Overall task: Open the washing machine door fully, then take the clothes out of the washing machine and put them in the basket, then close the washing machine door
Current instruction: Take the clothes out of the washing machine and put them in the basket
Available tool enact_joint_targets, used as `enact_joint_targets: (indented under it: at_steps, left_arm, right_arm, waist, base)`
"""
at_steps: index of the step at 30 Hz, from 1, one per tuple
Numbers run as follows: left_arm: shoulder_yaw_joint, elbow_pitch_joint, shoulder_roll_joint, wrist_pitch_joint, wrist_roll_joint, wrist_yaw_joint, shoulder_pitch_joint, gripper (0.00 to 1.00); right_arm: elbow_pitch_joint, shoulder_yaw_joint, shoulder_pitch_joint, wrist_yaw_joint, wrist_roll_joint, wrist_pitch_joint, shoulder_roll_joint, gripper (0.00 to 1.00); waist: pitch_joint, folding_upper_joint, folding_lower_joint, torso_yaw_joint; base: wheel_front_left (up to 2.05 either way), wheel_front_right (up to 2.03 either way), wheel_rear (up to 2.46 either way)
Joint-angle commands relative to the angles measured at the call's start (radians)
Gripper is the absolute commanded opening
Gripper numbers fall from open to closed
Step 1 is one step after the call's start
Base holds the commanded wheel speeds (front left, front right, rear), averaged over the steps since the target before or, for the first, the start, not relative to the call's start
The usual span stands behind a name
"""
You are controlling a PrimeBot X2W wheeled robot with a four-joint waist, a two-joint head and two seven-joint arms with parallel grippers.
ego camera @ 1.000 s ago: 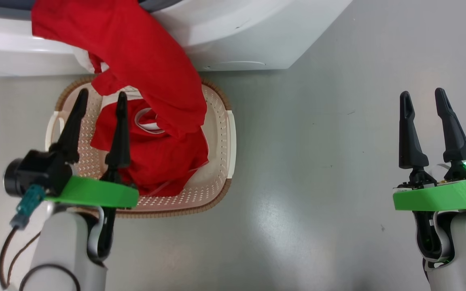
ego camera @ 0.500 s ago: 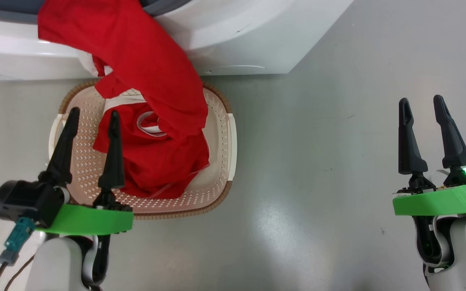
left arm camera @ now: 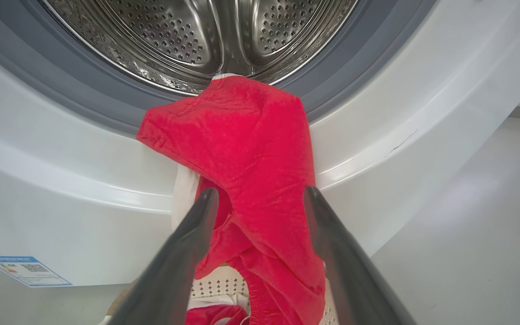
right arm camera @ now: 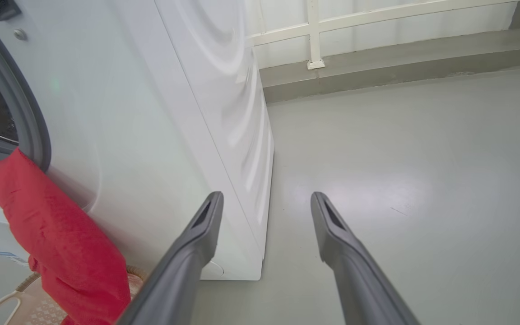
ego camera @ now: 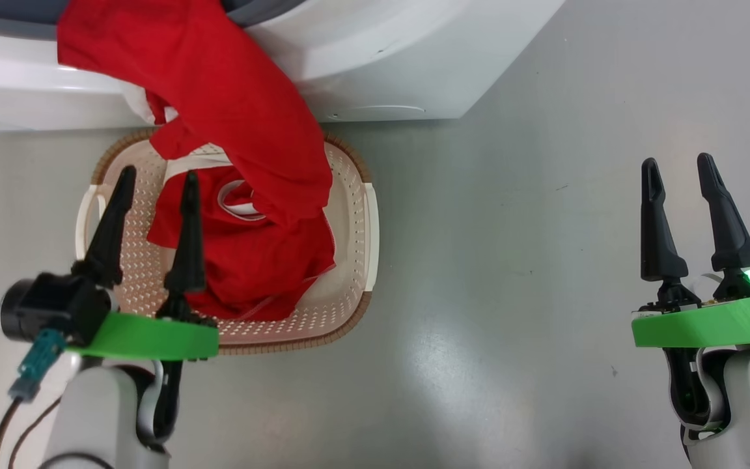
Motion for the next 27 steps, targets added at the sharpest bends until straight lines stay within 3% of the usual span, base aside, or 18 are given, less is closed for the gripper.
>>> enact_joint_targets:
  at_steps: [1, 27]
  left_arm:
    - [0.023, 0.005, 0.027, -0.004, 0.013, -0.005, -0.024, 1.00]
    - [-0.015, 0.546, 0.110, -0.004, 0.014, -0.005, -0.471, 1.00]
  right_arm:
    - [-0.021, 0.025, 0.012, 0.007, -0.007, -0.006, 0.001, 1.00]
    - [-0.026, 0.054, -0.024, 0.007, 0.007, -0.006, 0.001, 1.00]
  waist:
    - [0.004, 0.0000, 0.0000, 0.000]
    - [0.065, 0.0000, 0.0000, -0.049]
  base:
    - [0.00, 0.00, 0.00]
    - [0.00, 0.00, 0.00]
